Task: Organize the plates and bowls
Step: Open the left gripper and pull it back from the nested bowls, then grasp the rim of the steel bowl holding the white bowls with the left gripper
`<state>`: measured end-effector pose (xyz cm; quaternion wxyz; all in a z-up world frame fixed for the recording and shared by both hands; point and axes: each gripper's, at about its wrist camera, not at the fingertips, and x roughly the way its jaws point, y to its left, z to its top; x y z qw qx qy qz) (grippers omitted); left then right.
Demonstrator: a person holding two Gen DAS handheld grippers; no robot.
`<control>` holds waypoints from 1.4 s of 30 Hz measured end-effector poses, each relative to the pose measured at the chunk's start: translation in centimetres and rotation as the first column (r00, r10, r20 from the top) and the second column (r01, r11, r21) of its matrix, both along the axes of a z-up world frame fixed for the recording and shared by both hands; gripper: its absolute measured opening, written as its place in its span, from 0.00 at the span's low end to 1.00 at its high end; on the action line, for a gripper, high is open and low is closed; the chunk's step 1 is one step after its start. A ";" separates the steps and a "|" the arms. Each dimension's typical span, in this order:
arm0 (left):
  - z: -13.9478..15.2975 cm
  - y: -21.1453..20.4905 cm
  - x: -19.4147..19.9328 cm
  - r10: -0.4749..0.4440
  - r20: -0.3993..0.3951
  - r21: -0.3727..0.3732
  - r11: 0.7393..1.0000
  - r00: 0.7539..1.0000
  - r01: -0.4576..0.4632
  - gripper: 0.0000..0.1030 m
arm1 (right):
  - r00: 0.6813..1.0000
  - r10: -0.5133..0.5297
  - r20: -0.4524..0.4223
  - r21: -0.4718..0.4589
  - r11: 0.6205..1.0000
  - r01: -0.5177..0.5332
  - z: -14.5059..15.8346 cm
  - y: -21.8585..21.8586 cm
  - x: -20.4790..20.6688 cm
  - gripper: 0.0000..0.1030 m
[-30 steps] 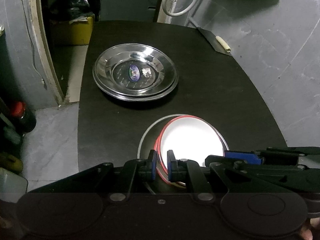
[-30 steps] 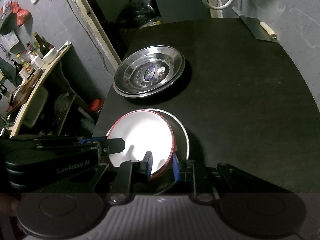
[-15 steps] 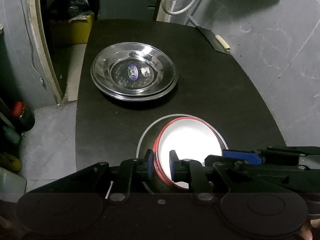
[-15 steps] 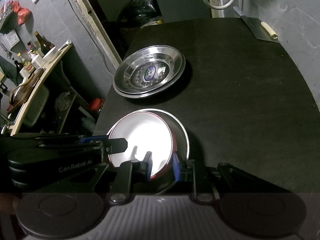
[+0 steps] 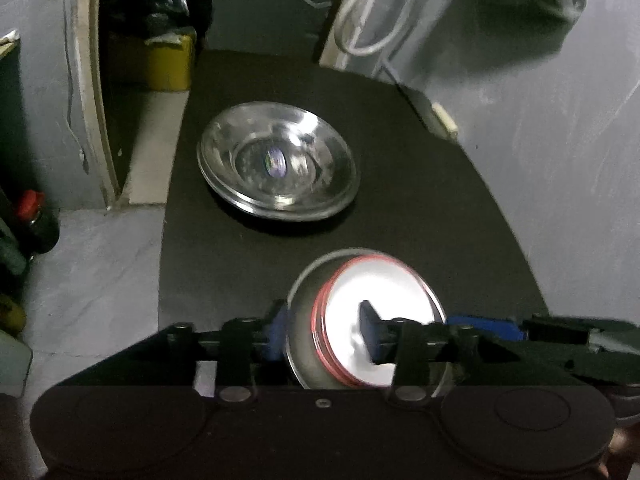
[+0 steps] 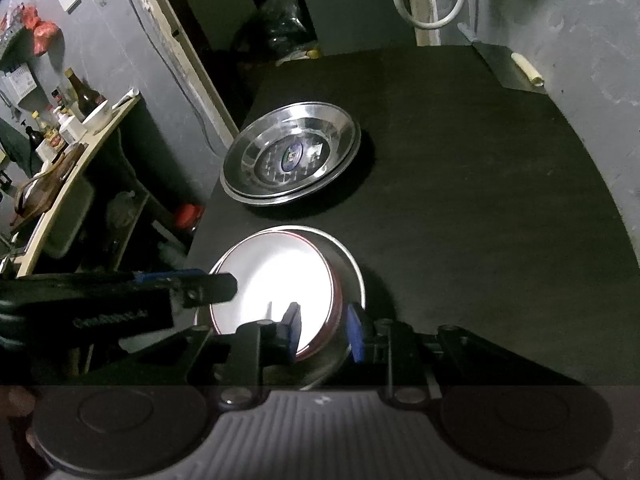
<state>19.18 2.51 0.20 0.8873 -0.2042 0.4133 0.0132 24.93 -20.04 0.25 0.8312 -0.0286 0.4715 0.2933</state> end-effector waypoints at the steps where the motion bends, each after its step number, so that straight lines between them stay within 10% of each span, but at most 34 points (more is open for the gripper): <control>1: 0.2 0.3 -0.3 0.015 0.020 -0.003 1.000 1.000 -0.015 0.62 | 1.000 -0.004 0.008 0.003 1.000 0.004 0.2 -0.2 -0.1 0.32; 6: 1.2 2.1 -1.5 0.111 0.095 -0.022 0.994 0.989 -0.109 0.97 | 0.996 -0.052 0.074 0.012 0.999 0.051 1.3 -1.4 -0.2 0.66; 12: 1.0 4.2 -2.5 0.239 0.088 0.042 0.969 0.967 -0.243 0.99 | 0.985 -0.148 0.089 0.014 0.989 0.147 1.4 -3.3 0.4 0.98; 20: -0.5 4.4 -3.2 0.238 0.025 0.127 0.963 0.971 -0.239 0.99 | 0.967 -0.253 0.036 -0.082 0.964 0.255 -0.4 -4.5 1.8 1.00; 42: -2.9 0.7 -1.0 0.073 -0.123 0.239 0.970 0.990 -0.042 0.99 | 0.989 -0.144 -0.036 -0.130 0.982 0.138 -2.3 -3.2 2.1 1.00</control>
